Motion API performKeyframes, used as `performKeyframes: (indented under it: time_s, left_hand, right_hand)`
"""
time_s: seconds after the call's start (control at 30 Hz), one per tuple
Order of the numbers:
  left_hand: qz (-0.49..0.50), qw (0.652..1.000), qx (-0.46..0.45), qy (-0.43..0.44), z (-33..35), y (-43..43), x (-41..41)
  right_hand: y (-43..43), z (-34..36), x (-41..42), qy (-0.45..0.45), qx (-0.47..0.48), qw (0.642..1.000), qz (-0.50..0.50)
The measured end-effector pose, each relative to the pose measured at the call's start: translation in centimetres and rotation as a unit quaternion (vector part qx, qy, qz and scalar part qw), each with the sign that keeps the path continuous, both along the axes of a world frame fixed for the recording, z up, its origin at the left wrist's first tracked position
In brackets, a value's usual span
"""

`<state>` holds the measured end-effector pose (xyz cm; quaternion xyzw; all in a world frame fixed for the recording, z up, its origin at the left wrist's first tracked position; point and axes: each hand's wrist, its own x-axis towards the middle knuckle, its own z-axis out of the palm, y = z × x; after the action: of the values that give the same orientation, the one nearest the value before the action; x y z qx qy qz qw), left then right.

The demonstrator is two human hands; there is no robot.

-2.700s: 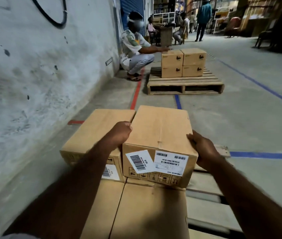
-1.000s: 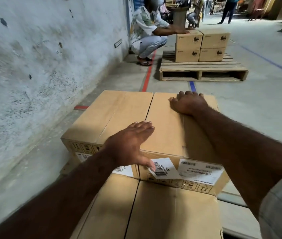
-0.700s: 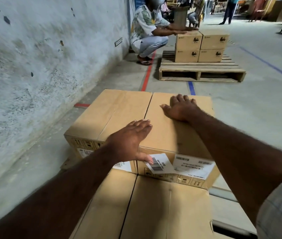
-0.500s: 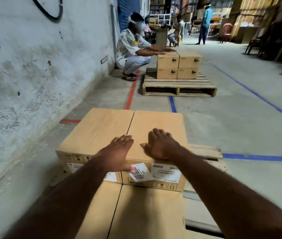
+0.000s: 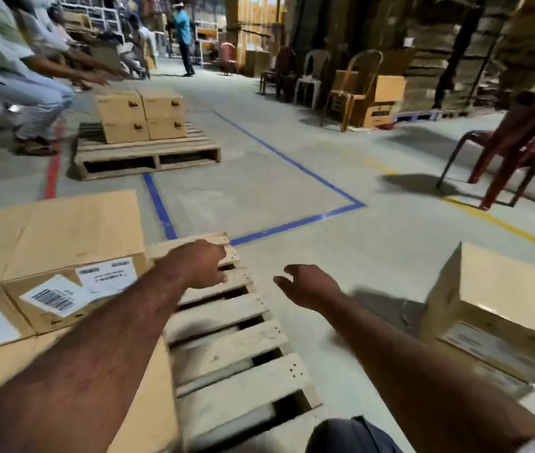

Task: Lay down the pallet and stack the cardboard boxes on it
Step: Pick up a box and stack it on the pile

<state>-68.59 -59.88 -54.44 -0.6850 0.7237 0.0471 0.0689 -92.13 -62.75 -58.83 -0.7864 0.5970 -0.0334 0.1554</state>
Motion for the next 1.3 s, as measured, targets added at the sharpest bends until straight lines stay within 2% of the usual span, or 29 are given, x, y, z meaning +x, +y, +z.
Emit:
performKeyframes:
  time_s: [0.23,0.4,0.6,0.77,0.83,0.87,1.0,1.13,1.2,1.3]
  left_hand:
    - [-0.135,0.989,0.049,0.045,-4.3,-3.1,-19.7]
    - [-0.202,0.969,0.098,0.104,-8.1,-2.9,-29.5]
    - [-0.186,0.951,0.072,0.236,-8.4,-6.3,-38.8]
    - [-0.136,0.927,0.071,0.343,-10.5,-10.0,-45.5]
    - [-0.110,0.917,0.083,0.375,-11.9,-11.3,-48.3]
    - [-0.099,0.911,0.088,0.390,-12.3,-11.6,-49.3]
    - [-0.059,0.882,0.121,0.452,-14.3,-12.6,-53.5]
    - [-0.009,0.841,0.160,0.517,-15.8,-13.5,-56.2]
    - [0.020,0.822,0.152,0.549,-16.0,-13.9,-56.5]
    - [0.069,0.790,0.131,0.595,-16.2,-14.5,-55.3]
  right_hand:
    - [3.6,-2.7,-17.8,-0.007,0.012,0.985,-0.171]
    - [7.4,-3.3,-28.9,0.001,0.016,0.951,-0.308]
    - [6.9,-3.9,-40.6,-0.153,-0.056,0.845,-0.509]
    - [3.9,-7.6,-46.7,-0.257,-0.065,0.751,-0.604]
    - [2.2,-9.5,-48.9,-0.302,-0.071,0.717,-0.624]
    - [1.7,-10.0,-49.6,-0.318,-0.073,0.713,-0.620]
    - [-0.1,-11.0,-51.2,-0.373,-0.050,0.725,-0.577]
    - [-1.8,-12.2,-52.0,-0.420,-0.042,0.722,-0.549]
    - [-2.4,-12.8,-51.9,-0.434,-0.066,0.708,-0.554]
    - [-2.1,-13.2,-51.7,-0.469,-0.117,0.667,-0.567]
